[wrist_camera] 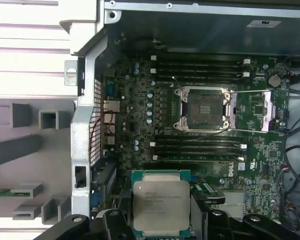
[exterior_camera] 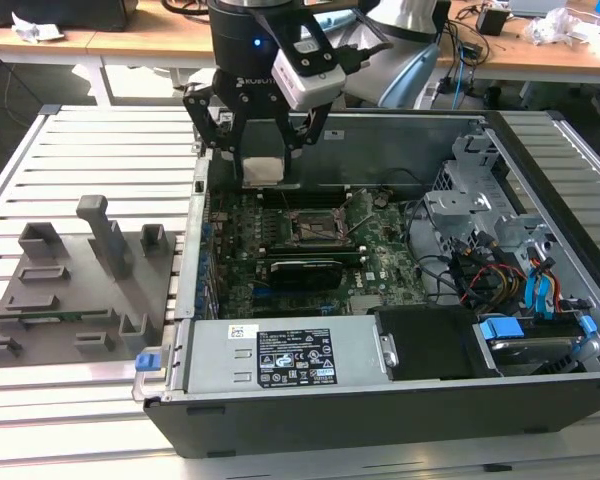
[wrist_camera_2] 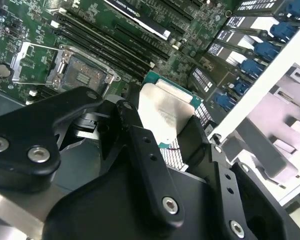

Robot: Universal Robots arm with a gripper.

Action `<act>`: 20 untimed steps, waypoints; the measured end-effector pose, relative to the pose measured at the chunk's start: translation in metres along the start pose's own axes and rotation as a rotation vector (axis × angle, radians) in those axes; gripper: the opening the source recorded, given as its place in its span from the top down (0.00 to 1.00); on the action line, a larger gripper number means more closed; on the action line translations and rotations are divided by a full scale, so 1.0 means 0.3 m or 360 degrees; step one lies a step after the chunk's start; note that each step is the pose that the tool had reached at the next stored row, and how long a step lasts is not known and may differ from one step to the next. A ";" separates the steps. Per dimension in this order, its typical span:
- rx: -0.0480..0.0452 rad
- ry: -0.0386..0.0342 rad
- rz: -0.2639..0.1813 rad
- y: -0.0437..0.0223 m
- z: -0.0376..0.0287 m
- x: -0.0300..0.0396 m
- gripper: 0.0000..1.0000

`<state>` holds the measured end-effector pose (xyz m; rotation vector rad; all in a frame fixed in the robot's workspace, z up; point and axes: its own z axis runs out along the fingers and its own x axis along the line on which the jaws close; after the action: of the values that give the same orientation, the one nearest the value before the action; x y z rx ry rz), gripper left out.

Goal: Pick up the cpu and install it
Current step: 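Pick up the cpu and move it towards the insertion slot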

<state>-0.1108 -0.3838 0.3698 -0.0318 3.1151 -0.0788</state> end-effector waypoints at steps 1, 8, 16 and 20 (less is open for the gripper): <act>0.0000 0.0000 0.0000 0.000 0.001 -0.009 0.45; 0.0000 0.0000 0.0000 0.002 0.008 -0.078 0.45; 0.0000 0.0000 0.0000 0.006 0.029 -0.145 0.45; 0.0000 0.0000 0.0000 0.013 0.047 -0.163 0.45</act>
<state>-0.0617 -0.3795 0.3567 -0.0318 3.1150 -0.0788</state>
